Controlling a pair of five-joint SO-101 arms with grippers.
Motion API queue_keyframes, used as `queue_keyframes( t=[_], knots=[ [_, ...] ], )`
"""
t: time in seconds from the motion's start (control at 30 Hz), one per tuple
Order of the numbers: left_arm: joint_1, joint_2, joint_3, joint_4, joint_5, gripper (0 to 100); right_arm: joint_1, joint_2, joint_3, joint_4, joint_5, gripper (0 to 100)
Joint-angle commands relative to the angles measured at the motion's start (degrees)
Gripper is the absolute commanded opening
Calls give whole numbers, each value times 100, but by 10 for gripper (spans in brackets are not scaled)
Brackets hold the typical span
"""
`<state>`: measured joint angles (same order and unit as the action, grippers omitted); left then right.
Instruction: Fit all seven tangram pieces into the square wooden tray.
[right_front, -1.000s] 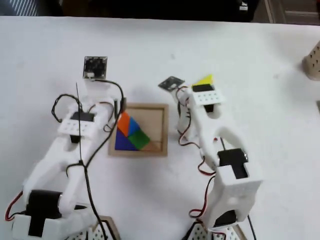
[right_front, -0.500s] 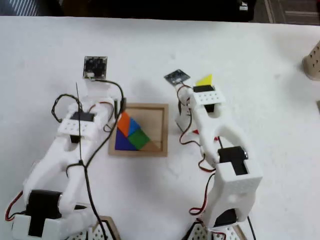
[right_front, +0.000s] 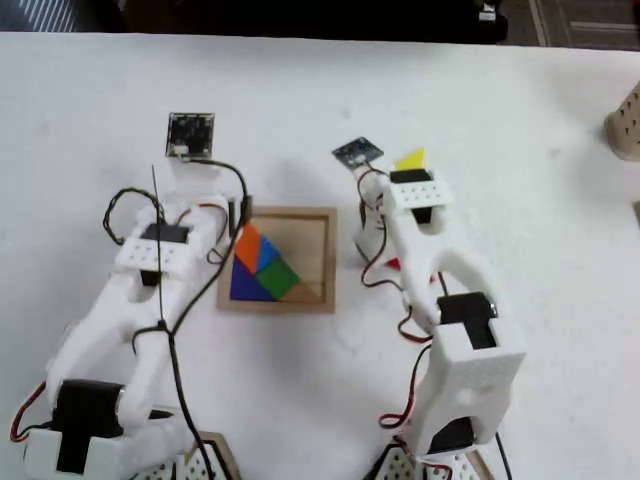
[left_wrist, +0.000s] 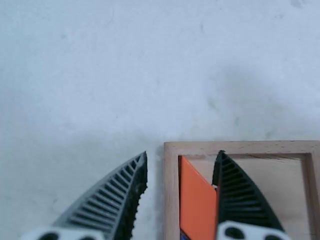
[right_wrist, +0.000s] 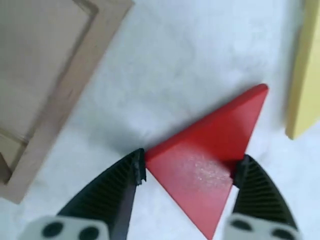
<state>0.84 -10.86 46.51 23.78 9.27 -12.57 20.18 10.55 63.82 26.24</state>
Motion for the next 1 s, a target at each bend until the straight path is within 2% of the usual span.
queue_keyframes(
  t=[0.0,0.43,0.8,0.97],
  knots=[
    [-48,-40,-202,-141,-53,225,40,31,-308,92,-35,104],
    [-48,-40,-202,-149,-53,225,295,-242,-413,347,-281,99],
    [-48,-40,-211,-149,-53,225,233,-1024,-413,857,-325,101],
    [-57,-40,-220,-149,-53,225,-75,-1147,-431,884,-360,101]
  ],
)
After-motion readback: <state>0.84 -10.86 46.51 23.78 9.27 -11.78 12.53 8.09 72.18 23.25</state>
